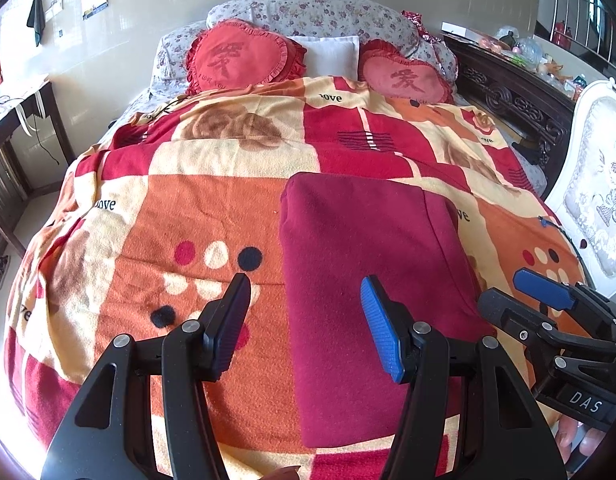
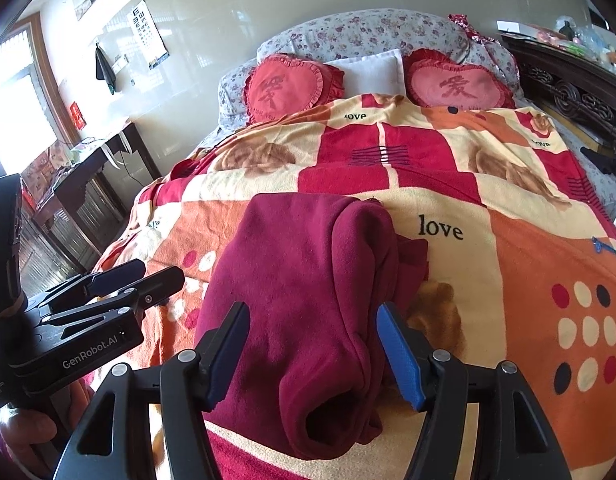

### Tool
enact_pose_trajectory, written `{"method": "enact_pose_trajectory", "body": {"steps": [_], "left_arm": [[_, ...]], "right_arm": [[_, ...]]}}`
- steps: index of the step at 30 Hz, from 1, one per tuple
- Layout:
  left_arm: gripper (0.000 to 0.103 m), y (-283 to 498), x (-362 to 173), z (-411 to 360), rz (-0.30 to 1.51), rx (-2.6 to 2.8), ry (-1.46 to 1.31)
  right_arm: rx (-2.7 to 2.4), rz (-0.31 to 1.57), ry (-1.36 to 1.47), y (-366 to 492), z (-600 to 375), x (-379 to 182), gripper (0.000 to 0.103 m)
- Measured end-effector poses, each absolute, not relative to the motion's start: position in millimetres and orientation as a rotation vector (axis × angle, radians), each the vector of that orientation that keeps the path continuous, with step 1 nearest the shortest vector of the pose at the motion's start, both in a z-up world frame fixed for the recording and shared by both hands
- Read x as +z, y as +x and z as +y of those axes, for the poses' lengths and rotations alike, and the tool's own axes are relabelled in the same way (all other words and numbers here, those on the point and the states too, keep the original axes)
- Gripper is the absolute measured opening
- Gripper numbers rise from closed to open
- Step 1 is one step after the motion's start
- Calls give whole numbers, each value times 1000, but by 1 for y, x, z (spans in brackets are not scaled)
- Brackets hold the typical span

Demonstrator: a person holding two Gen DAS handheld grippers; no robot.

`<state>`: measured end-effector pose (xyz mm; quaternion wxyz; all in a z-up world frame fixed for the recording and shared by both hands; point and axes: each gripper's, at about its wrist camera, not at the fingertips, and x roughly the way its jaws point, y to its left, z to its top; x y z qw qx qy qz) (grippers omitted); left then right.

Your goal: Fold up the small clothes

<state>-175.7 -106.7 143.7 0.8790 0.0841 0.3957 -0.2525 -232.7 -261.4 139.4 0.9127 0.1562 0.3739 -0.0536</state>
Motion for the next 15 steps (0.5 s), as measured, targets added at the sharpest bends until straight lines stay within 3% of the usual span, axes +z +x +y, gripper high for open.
{"method": "enact_pose_trajectory", "body": {"steps": [15], "left_arm": [[58, -173, 135, -106, 833, -521, 182]], "right_arm": [[-102, 798, 329, -227, -262, 130, 64]]}}
